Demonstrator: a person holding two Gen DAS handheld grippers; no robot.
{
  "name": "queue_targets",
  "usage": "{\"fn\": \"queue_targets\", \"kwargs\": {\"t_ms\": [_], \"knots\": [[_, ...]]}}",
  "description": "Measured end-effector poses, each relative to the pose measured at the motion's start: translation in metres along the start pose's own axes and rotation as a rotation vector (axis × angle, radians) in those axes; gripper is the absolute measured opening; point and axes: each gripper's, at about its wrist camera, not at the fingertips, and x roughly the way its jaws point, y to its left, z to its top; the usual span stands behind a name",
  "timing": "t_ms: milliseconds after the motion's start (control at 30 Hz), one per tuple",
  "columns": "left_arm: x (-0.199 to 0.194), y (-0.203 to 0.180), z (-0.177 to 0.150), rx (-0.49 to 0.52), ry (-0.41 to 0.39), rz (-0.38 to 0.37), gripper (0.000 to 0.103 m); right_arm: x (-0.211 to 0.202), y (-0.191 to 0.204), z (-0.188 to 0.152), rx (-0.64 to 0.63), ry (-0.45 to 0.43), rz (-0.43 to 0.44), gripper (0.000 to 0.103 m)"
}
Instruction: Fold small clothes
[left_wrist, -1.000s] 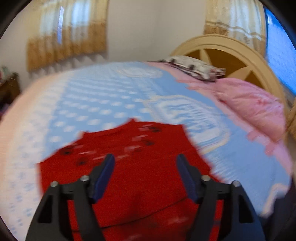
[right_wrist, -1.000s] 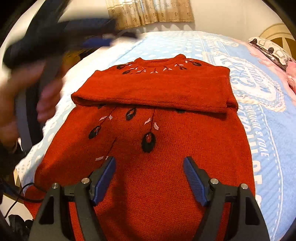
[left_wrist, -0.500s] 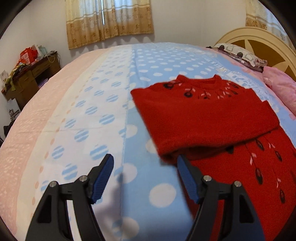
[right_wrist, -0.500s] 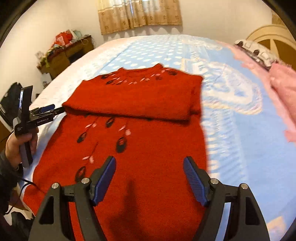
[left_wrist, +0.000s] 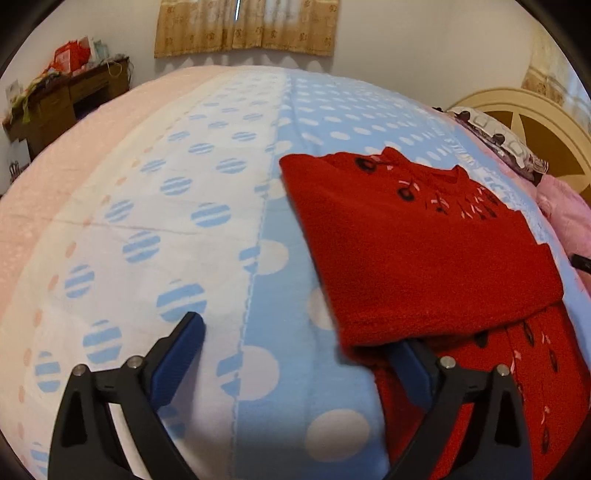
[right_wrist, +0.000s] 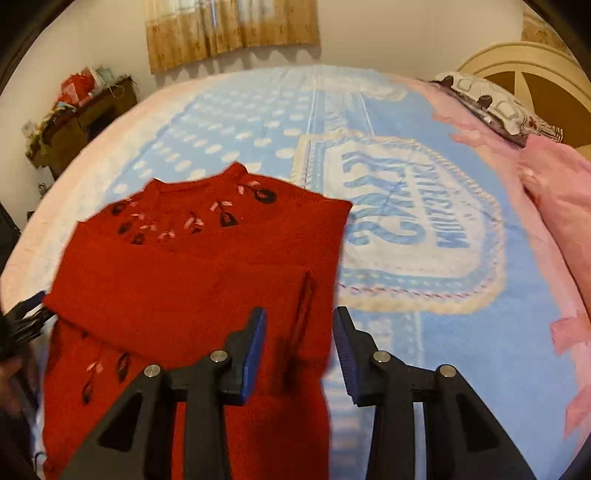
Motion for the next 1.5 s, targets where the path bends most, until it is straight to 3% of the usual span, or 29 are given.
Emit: {"fn": "queue_targets", "kwargs": {"t_ms": [167, 200, 233, 267, 333, 500, 600, 667, 767, 933, 1033, 1100, 1167, 1233, 1367, 1500], "knots": [[0.002, -0.001, 0.0, 0.012, 0.005, -0.002, 0.099, 0.037, 0.001, 0.002, 0.042, 0.063, 0.042, 0.039], [0.002, 0.0, 0.0, 0.01, 0.005, -0.005, 0.099, 0.039, 0.004, 0.002, 0.016, 0.059, 0.023, 0.035], [0.002, 0.0, 0.001, 0.009, 0.005, -0.006, 0.1, 0.039, 0.006, 0.002, 0.001, 0.053, 0.015, 0.021], [0.002, 0.0, 0.001, 0.011, 0.005, -0.005, 0.1, 0.037, 0.007, 0.003, -0.008, 0.047, 0.007, 0.014], [0.003, -0.001, 0.002, 0.014, 0.009, -0.001, 0.102, 0.031, 0.006, 0.009, -0.01, 0.02, -0.015, 0.008], [0.004, -0.003, 0.002, 0.027, 0.017, 0.006, 0.103, 0.007, -0.002, 0.027, 0.002, -0.083, -0.065, 0.007], [0.003, -0.004, 0.002, 0.028, 0.017, 0.009, 0.103, 0.022, -0.002, 0.025, -0.012, -0.033, -0.075, 0.007], [0.003, -0.004, 0.002, 0.03, 0.017, 0.011, 0.103, 0.037, -0.002, 0.02, -0.026, 0.002, -0.128, 0.007], [-0.001, -0.005, 0.001, 0.03, 0.005, 0.009, 0.103, 0.051, -0.01, 0.012, 0.0, 0.033, -0.111, 0.011], [-0.036, 0.0, -0.003, -0.002, -0.079, 0.003, 0.103, 0.021, -0.002, 0.007, -0.036, -0.018, -0.142, 0.048], [-0.057, 0.006, 0.001, -0.037, -0.148, 0.002, 0.103, -0.001, 0.015, 0.004, -0.095, -0.072, -0.096, 0.049], [-0.059, 0.004, 0.008, -0.037, -0.173, 0.027, 0.103, -0.004, 0.03, 0.0, -0.13, -0.068, -0.02, 0.049], [-0.051, -0.002, 0.015, -0.015, -0.159, 0.05, 0.103, 0.002, 0.041, -0.005, -0.159, -0.039, 0.03, 0.049], [-0.039, -0.007, 0.021, 0.0, -0.141, 0.083, 0.103, 0.012, 0.047, -0.01, -0.177, -0.027, 0.017, 0.049], [-0.022, -0.017, 0.018, 0.05, -0.094, 0.113, 0.103, 0.032, 0.032, -0.019, -0.106, 0.029, 0.025, 0.049], [-0.008, -0.024, 0.01, 0.098, -0.05, 0.128, 0.103, 0.03, 0.028, -0.023, -0.11, 0.026, 0.038, 0.049]]}}
